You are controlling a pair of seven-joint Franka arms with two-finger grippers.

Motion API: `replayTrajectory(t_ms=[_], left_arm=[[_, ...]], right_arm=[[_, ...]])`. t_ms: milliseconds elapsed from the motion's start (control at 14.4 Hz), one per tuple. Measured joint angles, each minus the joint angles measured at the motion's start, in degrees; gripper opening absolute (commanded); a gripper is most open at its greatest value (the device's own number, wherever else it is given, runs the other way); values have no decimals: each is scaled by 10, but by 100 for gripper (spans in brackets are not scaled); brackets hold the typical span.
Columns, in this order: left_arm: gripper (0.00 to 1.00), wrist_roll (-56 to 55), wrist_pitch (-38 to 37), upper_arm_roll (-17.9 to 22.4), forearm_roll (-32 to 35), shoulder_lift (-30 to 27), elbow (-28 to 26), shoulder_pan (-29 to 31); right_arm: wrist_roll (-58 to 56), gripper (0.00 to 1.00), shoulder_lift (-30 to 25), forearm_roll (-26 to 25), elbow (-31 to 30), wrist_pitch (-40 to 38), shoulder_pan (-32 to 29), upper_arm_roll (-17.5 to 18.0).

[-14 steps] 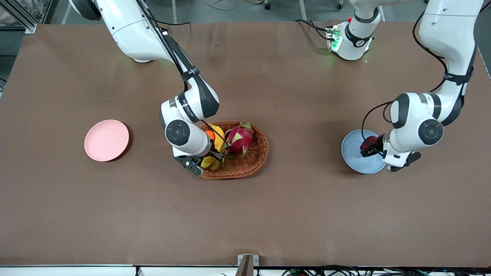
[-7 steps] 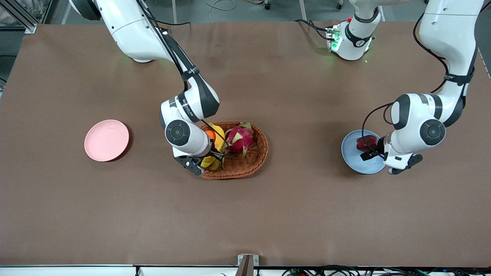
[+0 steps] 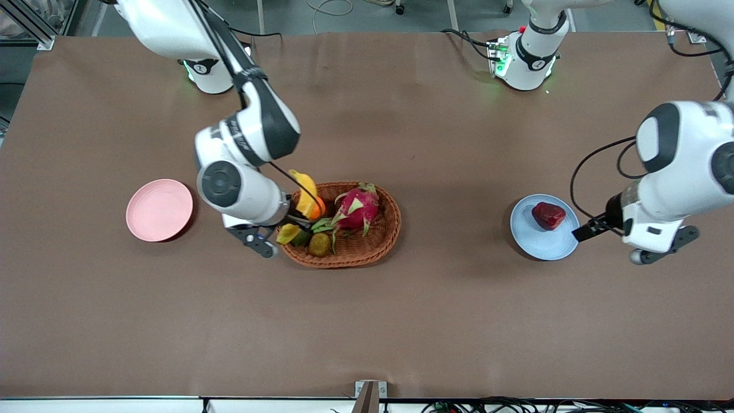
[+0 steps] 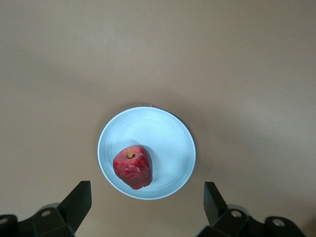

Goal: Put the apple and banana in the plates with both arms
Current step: 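Release the dragon fruit and raise the left gripper while the right carries the banana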

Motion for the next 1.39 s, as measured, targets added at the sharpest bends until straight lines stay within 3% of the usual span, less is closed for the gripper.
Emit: replayTrajectory(t_ms=[348,905,1044,1392], left_arm=[[100,113,-82,2,0,-29,89,3],[100,172,-199,-6,-1,-151,90,-11],[100,173,-205,-6,-1,-176,69,-30],[100,214,-206,-5,-1,-218,12,-37]], right_arm=[[-165,18,-32,-39,-3,-55,-118,-3],[-460,20,-46,-92,-51,-69,-279,-4],[-484,21,-68,-118,-94,-54,-291,-4],[-489,23,-136,-151,-272,93,-291,1]])
